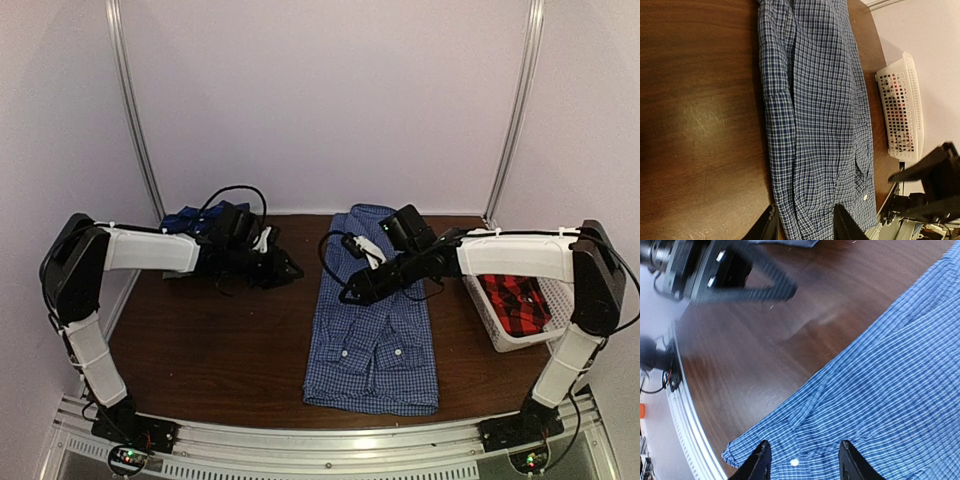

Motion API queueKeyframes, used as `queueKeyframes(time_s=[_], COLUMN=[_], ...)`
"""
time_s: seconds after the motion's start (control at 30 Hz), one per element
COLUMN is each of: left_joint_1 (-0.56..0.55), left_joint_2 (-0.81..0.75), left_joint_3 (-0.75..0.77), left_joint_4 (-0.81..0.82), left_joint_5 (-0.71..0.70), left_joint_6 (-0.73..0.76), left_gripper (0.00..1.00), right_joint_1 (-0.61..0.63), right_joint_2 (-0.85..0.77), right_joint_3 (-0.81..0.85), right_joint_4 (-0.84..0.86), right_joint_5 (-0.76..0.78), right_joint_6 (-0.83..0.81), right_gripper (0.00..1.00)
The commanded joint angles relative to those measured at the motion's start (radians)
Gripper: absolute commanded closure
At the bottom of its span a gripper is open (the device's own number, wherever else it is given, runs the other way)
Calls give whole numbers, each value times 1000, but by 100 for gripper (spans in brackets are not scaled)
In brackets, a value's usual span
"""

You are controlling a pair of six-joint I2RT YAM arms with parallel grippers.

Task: Fold and stack the long sleeve shirts
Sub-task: Move the rectangle-folded shirt to the center of the board.

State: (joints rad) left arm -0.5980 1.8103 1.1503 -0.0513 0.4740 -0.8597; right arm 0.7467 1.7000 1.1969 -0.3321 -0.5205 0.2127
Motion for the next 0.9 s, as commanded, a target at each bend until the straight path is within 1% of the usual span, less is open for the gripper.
queueKeyframes(time_s=[0.0, 0.07, 0.13, 0.37, 0.53, 0.67, 0.77, 0.87], left_joint_1=[-43, -54, -63, -86, -95, -99, -104, -105], left_joint_2=[73, 104, 128, 175, 197, 216, 232, 256], left_joint_3=[34, 51, 59, 80, 99, 109, 131, 169], left_joint_4=[2, -12, -14, -37, -56, -59, -65, -83], left_joint_5=[74, 74, 75, 45, 23, 20, 5, -8], left_joint_6=[69, 76, 76, 84, 91, 91, 99, 111], left_gripper=[62, 62, 62, 61, 59, 57, 54, 48], right_joint_1=[-117, -171, -208, -280, -341, -369, -374, -374], right_joint_2=[32, 77, 128, 318, 419, 517, 566, 581], right_joint_3=[-10, -2, 27, 127, 171, 240, 275, 287], right_joint_4=[199, 295, 355, 501, 599, 604, 593, 574], right_joint_5=[5, -54, -75, -112, -99, -90, -71, -47], right_joint_6=[162, 227, 272, 357, 422, 454, 470, 476], right_gripper=[57, 62, 66, 69, 68, 69, 69, 69])
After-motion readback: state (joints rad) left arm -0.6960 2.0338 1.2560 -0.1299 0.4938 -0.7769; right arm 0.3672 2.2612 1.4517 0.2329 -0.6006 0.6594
